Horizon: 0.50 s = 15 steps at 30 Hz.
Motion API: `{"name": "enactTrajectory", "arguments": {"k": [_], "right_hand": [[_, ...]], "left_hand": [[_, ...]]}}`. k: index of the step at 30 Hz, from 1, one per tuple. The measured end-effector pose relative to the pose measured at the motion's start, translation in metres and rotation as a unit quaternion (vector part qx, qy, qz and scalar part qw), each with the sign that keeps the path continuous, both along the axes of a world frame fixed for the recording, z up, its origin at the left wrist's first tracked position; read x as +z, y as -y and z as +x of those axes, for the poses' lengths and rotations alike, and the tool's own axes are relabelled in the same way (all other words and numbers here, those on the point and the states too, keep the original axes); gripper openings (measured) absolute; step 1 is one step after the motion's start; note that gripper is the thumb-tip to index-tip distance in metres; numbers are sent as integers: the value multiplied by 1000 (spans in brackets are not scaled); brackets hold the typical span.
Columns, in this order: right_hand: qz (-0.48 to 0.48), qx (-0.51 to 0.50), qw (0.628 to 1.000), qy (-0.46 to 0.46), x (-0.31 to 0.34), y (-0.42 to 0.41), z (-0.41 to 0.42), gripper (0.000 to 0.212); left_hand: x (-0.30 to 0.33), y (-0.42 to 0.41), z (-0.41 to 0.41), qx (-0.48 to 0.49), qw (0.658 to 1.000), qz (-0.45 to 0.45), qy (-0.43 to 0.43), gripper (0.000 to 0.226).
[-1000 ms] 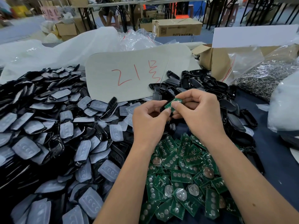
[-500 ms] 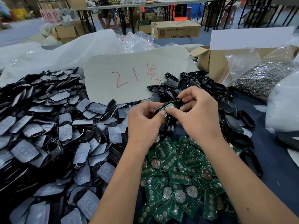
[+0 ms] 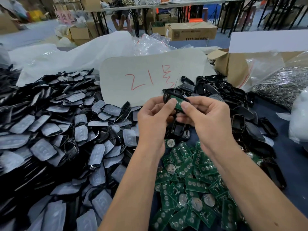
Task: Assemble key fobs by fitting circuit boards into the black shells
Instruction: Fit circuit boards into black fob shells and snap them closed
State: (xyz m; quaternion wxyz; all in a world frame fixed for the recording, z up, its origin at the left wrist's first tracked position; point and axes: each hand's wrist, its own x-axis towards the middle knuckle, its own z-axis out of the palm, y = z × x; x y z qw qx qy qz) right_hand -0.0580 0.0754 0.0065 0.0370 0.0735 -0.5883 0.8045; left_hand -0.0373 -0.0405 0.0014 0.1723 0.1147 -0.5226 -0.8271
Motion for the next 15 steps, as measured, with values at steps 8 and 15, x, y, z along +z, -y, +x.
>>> {"name": "enactTrajectory", "arguments": {"k": [8,15], "right_hand": [[140,7,989,-50,-6,26,19,12],[478,178,750,-422,-11,73,50,27]], "left_hand": [[17,34,5,61,997,-55,3,21],[38,122,29,246,962,-118,8,22]]}}
